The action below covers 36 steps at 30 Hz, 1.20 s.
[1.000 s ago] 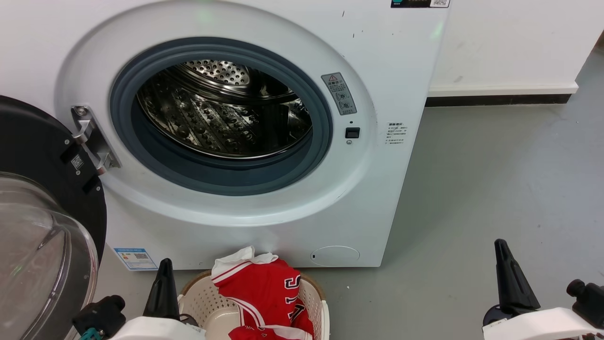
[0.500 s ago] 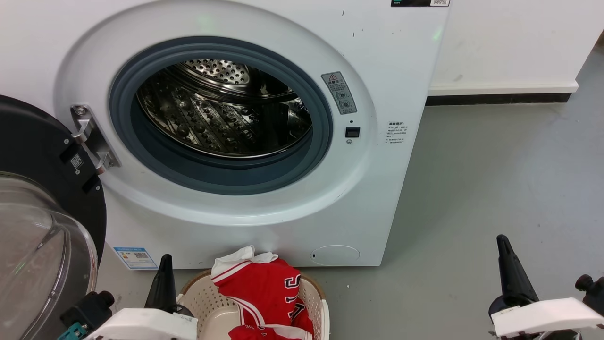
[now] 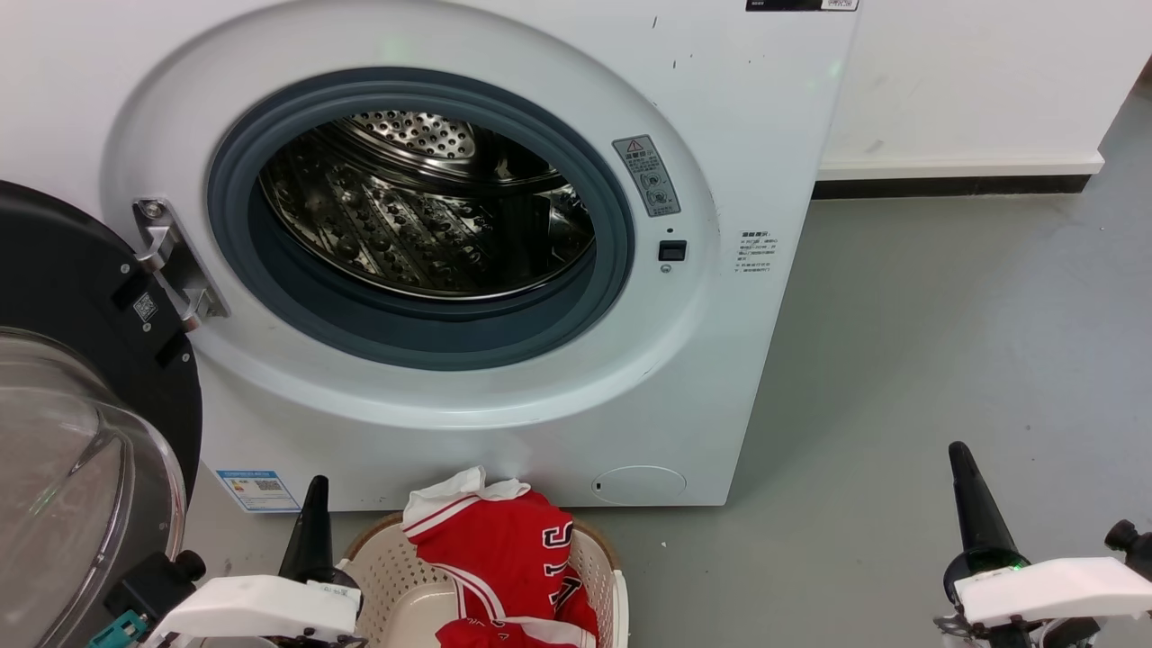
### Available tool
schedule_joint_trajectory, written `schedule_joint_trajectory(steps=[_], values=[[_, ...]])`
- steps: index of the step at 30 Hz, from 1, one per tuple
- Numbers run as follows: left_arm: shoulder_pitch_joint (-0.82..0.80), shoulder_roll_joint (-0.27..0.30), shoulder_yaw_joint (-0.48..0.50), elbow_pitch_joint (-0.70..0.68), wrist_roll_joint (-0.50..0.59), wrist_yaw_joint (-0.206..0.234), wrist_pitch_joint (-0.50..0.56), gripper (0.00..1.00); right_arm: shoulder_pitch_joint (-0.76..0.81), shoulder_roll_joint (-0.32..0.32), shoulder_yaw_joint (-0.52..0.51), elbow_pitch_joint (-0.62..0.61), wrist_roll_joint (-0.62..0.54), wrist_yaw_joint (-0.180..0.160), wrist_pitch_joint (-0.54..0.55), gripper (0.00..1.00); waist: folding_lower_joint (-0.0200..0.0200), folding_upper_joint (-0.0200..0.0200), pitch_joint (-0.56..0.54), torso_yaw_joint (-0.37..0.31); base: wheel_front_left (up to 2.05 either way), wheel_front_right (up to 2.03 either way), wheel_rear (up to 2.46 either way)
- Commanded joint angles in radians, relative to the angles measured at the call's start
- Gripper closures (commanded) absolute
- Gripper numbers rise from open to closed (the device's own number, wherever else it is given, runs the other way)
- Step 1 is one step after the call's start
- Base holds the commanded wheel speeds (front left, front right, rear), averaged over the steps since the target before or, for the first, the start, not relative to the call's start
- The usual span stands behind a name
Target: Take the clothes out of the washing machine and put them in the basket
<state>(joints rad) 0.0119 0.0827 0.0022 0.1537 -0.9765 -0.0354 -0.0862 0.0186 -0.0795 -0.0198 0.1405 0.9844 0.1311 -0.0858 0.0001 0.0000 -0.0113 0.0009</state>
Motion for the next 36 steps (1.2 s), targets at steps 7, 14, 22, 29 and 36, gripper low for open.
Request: schedule_joint_trajectory(steps=[7,14,22,29,36], values=[[-0.036,0.005,0.01,0.006,-0.102,-0.017,0.023,1.0,-0.043,-0.008,-0.008,0.009,0.102,0.0,0.023,1.0,-0.0001,0.0,0.001,0.0,0.0,0.0,0.0],[-0.05,0.006,0.018,0.017,-0.182,-0.028,0.042,1.0,-0.055,-0.008,-0.013,0.022,0.181,0.0,0.043,1.0,-0.0001,0.0,0.003,0.0,0.0,0.0,0.0],[-0.062,0.005,0.026,0.029,-0.267,-0.04,0.064,1.0,-0.07,-0.008,-0.019,0.036,0.265,0.0,0.063,1.0,-0.0001,0.0,0.005,0.0,0.0,0.0,0.0],[-0.076,0.004,0.036,0.044,-0.364,-0.056,0.088,1.0,-0.085,-0.006,-0.027,0.052,0.36,0.0,0.088,1.0,-0.0001,0.0,0.007,0.0,0.0,0.0,0.0],[-0.088,0.003,0.043,0.054,-0.427,-0.064,0.105,1.0,-0.093,-0.005,-0.032,0.063,0.422,0.0,0.105,1.0,-0.0001,0.0,0.008,0.0,0.0,0.0,0.0]])
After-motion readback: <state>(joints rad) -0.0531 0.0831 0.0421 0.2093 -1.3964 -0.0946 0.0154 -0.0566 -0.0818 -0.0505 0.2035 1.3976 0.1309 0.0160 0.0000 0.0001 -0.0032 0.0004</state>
